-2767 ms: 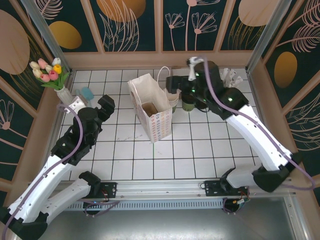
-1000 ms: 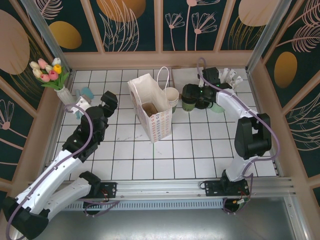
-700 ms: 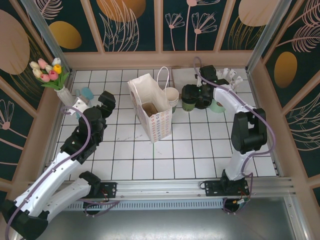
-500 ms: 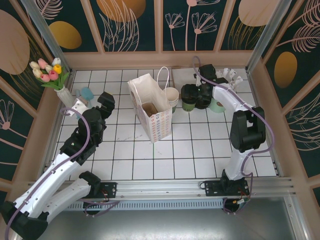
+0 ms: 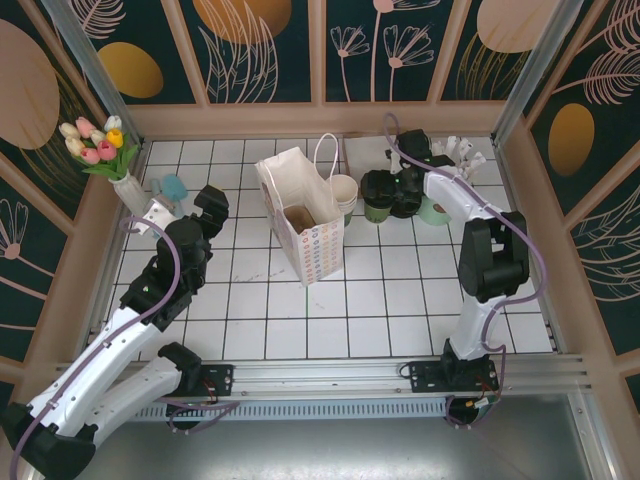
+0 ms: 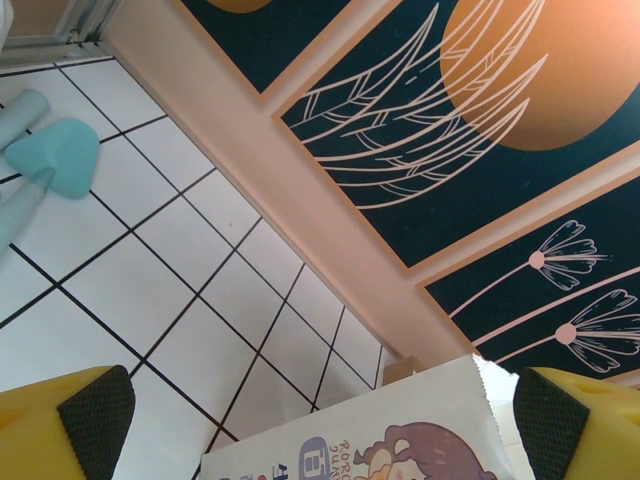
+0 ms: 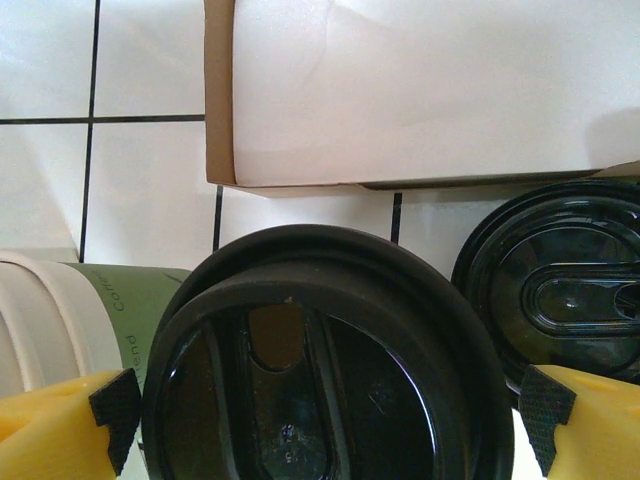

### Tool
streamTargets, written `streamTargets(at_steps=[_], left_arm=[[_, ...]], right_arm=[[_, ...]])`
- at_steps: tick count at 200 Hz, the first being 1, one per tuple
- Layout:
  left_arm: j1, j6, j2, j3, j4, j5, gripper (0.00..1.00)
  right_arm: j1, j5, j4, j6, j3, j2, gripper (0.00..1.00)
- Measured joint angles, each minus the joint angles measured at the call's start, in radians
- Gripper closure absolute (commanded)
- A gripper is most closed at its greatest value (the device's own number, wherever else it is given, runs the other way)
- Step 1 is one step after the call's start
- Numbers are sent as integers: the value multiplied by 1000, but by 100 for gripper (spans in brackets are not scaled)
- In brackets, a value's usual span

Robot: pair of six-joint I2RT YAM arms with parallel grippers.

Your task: Pack the takeout coffee

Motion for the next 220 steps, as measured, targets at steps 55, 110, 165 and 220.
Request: streamTargets(at_steps=[55,110,165,220], left_arm=[[0,0,9,0,0,0,1],[0,0,14,0,0,1,1],[0,2,42,0,0,11,1],[0,12,69,0,17,48,1]], right_arm=[[0,-13,7,30,-5,4,15],[-3,-28,43,51,-98,-67,16],[-3,-47,23,70,-211,-168,16],[9,-46,-34,79,-277,-266,16]])
